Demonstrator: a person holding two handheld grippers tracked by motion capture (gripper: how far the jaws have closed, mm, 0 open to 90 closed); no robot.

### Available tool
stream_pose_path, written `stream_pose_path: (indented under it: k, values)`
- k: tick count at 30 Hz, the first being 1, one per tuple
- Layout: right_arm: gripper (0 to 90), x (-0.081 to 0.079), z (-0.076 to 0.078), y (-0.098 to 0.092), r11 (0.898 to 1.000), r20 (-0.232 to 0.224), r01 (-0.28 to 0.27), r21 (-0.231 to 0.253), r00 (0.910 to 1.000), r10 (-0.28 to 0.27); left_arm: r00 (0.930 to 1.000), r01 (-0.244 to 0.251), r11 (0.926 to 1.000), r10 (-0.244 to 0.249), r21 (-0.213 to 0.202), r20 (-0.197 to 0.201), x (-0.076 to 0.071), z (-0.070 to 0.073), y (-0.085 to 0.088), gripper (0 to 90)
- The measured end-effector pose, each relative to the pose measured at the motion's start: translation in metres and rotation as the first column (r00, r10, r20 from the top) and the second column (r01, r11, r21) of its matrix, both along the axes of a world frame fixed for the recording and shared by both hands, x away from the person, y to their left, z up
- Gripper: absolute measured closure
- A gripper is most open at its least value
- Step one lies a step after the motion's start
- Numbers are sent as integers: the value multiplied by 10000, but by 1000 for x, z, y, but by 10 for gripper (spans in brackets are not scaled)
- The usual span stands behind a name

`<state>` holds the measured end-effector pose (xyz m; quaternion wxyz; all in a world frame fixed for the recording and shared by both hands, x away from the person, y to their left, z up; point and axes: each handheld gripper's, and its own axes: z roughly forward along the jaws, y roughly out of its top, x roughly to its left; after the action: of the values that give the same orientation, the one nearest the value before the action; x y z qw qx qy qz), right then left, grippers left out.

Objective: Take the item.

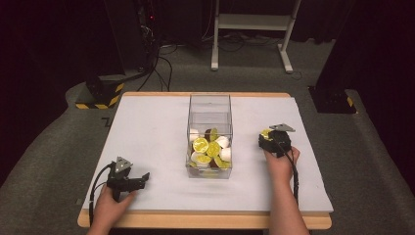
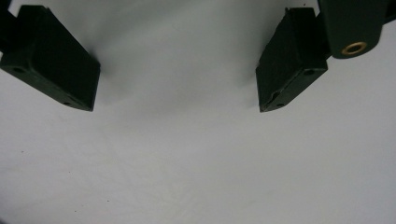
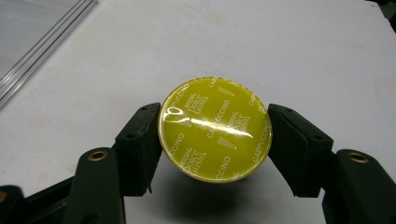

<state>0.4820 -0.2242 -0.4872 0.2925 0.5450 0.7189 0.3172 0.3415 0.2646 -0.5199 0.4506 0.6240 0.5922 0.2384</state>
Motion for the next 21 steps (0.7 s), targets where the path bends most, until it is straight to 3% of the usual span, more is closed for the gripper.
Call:
stream_pose_path:
  k: [8, 14, 21]
  values:
    - [370, 1, -4, -2, 9997, -132, 96, 203, 9999, -93, 10000, -2, 10000, 2, 5, 0, 0, 0, 0, 139]
    - [257, 2, -5, -2, 9994, -232, 57, 332, 9997, -50, 10000, -3, 10000, 3, 8, 4, 0, 0, 0, 139]
    - [195, -1, 3, 0, 9981, 82, 61, 606, 9999, -66, 10000, -9, 10000, 9, -5, -2, 0, 0, 0, 140]
